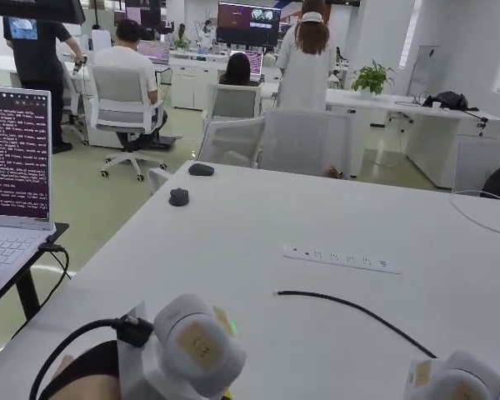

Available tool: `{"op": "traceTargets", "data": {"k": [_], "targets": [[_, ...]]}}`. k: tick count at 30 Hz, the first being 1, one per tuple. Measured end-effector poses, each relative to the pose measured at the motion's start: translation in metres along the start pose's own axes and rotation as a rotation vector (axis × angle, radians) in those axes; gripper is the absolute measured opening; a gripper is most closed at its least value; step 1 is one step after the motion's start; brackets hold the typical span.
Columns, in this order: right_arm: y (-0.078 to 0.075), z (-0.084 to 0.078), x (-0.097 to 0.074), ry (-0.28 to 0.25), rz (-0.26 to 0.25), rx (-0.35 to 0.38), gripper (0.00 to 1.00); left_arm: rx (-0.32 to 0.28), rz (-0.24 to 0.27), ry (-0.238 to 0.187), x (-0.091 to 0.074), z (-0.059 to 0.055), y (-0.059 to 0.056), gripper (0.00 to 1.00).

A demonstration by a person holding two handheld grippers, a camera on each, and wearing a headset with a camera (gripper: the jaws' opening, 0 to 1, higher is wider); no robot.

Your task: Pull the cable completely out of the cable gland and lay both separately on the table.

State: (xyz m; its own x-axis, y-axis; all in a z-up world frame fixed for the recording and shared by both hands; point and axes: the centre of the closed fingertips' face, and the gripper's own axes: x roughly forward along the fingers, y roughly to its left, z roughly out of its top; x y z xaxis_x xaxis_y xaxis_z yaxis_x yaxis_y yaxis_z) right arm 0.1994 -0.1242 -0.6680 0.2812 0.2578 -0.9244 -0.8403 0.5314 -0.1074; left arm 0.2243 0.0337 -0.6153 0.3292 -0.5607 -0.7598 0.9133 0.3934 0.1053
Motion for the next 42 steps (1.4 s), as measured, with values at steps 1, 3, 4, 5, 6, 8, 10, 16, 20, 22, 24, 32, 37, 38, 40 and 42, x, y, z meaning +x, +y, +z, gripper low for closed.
{"op": "traceTargets", "data": {"k": [1,3,4,5,6,8,10,16,20,22,24,32,37,38,40,42], "targets": [[-0.002,0.003,0.0,-0.001,-0.023,0.004,0.16,0.001,0.0,0.003,0.0,0.0,0.0,0.16],[0.001,0.012,0.001,-0.015,-0.027,-0.015,0.24,0.005,0.0,0.009,0.001,-0.002,-0.001,0.16],[0.006,0.018,0.002,-0.022,-0.019,-0.01,0.27,0.007,-0.001,0.011,0.001,-0.002,-0.002,0.16],[0.011,0.025,0.003,-0.037,-0.003,-0.019,0.28,0.011,-0.004,0.013,0.002,-0.002,-0.004,0.16],[0.018,0.033,0.004,-0.059,0.021,-0.038,0.27,0.014,-0.004,0.014,0.002,-0.001,-0.004,0.16],[0.035,0.055,0.002,-0.122,0.071,-0.061,0.28,0.02,-0.008,0.017,0.003,-0.001,-0.007,0.16],[0.045,0.072,-0.002,-0.181,0.106,-0.078,0.31,0.023,-0.007,0.014,0.003,0.002,-0.009,0.16],[0.058,0.094,-0.007,-0.252,0.179,-0.087,0.29,0.057,-0.018,0.016,0.004,0.008,-0.018,0.16],[0.054,0.094,-0.001,-0.247,0.169,-0.091,0.18,0.062,-0.028,0.004,0.005,0.013,-0.023,0.16],[0.048,0.084,0.0,-0.216,0.146,-0.114,0.04,0.065,-0.026,0.003,0.004,0.014,-0.023,0.16],[0.046,0.083,-0.003,-0.235,0.141,-0.098,0.03,0.056,-0.028,-0.006,0.003,0.015,-0.022,0.16],[0.031,0.058,-0.006,-0.186,0.088,-0.093,0.02,0.045,-0.007,0.004,0.002,0.008,-0.012,0.16],[0.019,0.036,-0.006,-0.144,0.065,-0.058,0.02,0.037,-0.003,0.013,0.0,0.004,-0.008,0.16],[0.017,0.032,-0.006,-0.137,0.061,-0.054,0.02,0.036,-0.002,0.014,0.0,0.004,-0.007,0.16],[0.012,0.024,-0.006,-0.119,0.051,-0.044,0.02,0.03,0.001,0.012,-0.001,0.003,-0.006,0.16],[0.008,0.017,-0.006,-0.1,0.037,-0.036,0.02,0.028,0.004,0.012,-0.001,0.003,-0.005,0.16]]}}
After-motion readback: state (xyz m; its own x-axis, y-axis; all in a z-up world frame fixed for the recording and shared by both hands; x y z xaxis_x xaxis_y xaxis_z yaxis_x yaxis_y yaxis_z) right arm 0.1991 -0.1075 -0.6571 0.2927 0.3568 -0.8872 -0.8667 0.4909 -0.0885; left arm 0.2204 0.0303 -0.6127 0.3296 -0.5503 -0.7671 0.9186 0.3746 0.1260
